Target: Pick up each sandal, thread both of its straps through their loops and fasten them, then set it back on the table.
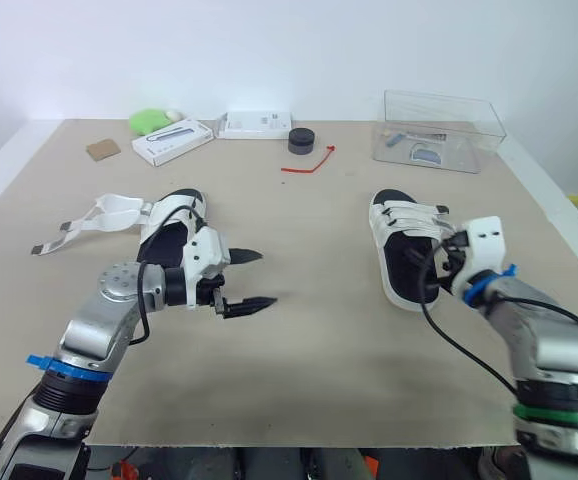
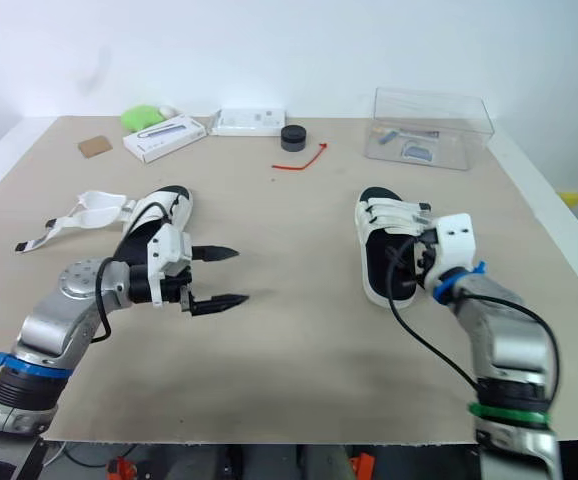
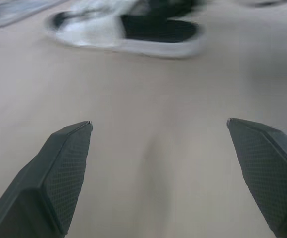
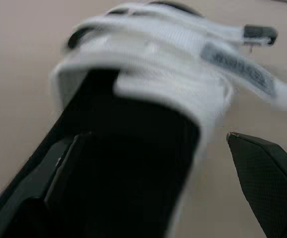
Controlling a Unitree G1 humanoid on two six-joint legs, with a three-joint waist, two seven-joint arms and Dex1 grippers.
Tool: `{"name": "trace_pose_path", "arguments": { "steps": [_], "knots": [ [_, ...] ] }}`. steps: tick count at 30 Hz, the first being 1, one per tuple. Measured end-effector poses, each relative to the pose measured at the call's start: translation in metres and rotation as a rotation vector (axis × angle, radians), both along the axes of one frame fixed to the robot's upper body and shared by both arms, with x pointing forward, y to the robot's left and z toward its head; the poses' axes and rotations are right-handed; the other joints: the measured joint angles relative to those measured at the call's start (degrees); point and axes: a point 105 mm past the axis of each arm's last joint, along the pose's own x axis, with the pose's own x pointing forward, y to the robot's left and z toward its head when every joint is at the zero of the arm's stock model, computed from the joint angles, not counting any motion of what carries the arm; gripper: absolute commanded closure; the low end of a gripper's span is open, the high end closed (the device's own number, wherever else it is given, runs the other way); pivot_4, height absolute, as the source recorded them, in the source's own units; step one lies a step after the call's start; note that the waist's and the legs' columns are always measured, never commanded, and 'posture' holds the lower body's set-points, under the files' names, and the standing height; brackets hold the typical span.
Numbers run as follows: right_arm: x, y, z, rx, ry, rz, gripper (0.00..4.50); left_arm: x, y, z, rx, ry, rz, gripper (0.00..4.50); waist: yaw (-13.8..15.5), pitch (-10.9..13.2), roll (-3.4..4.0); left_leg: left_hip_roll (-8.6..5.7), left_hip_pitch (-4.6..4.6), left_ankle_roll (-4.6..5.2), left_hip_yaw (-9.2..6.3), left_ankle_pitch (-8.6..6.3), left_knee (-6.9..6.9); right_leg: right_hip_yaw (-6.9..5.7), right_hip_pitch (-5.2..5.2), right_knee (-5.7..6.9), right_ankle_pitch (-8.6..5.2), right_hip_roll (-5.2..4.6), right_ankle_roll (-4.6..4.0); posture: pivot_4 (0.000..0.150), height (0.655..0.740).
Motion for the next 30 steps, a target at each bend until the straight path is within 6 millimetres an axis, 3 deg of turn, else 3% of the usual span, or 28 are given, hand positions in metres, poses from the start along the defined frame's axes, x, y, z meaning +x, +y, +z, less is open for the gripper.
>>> {"name": "trace_pose_path", "arguments": {
  "steps": [3,6,10,15,20,24,30],
  "knots": [
    [-0.022,0.001,0.013,-0.061,0.000,0.191,0.04,0.004,0.003,-0.002,-0.029,0.026,0.112,0.00,-0.18,0.01,-0.02,0.02,0.10,0.00,0.09,0.00,0.02,0.04,0.03,0.00,0.03,0.06,0.03,0.150,0.7400],
    [-0.032,0.019,0.034,-0.055,-0.050,0.364,0.04,0.007,0.005,-0.005,-0.034,0.055,0.188,0.00,-0.27,0.06,-0.10,0.12,0.19,-0.02,0.08,0.02,0.04,0.08,0.07,0.00,0.05,0.21,0.03,0.150,0.7400],
    [-0.042,0.077,0.062,-0.036,-0.159,0.692,0.04,0.014,0.011,0.000,-0.096,0.052,0.359,0.00,-0.22,0.17,-0.30,0.33,0.52,-0.12,0.02,0.19,0.04,0.19,0.29,0.03,0.06,0.47,0.07,0.150,0.7400],
    [-0.051,0.135,0.052,-0.009,-0.186,0.974,0.04,0.027,0.029,0.008,-0.120,-0.014,0.587,0.00,-0.06,0.18,-0.41,0.54,0.67,-0.29,0.03,0.30,0.04,0.21,0.36,0.06,0.17,0.68,-0.14,0.150,0.7400],
    [-0.036,0.163,0.046,-0.010,-0.222,1.066,0.04,0.031,0.050,0.014,-0.060,-0.152,0.816,0.00,-0.05,0.18,-0.42,0.55,0.64,-0.33,0.14,0.32,0.04,0.31,0.30,0.06,0.47,0.67,-0.56,0.150,0.7400],
    [-0.021,0.174,0.045,-0.010,-0.243,1.070,0.04,0.033,0.062,0.002,-0.145,-0.070,1.013,0.00,-0.02,0.19,-0.48,0.52,0.57,-0.34,0.15,0.32,0.04,0.28,0.29,0.04,0.49,0.55,-0.52,0.150,0.7400],
    [-0.016,0.181,0.044,-0.031,-0.244,1.089,0.04,0.038,0.069,-0.007,-0.244,0.043,1.140,0.00,0.07,0.19,-0.49,0.49,0.55,-0.36,0.14,0.32,0.04,0.25,0.27,0.04,0.50,0.52,-0.52,0.150,0.7400]
  ]
}}
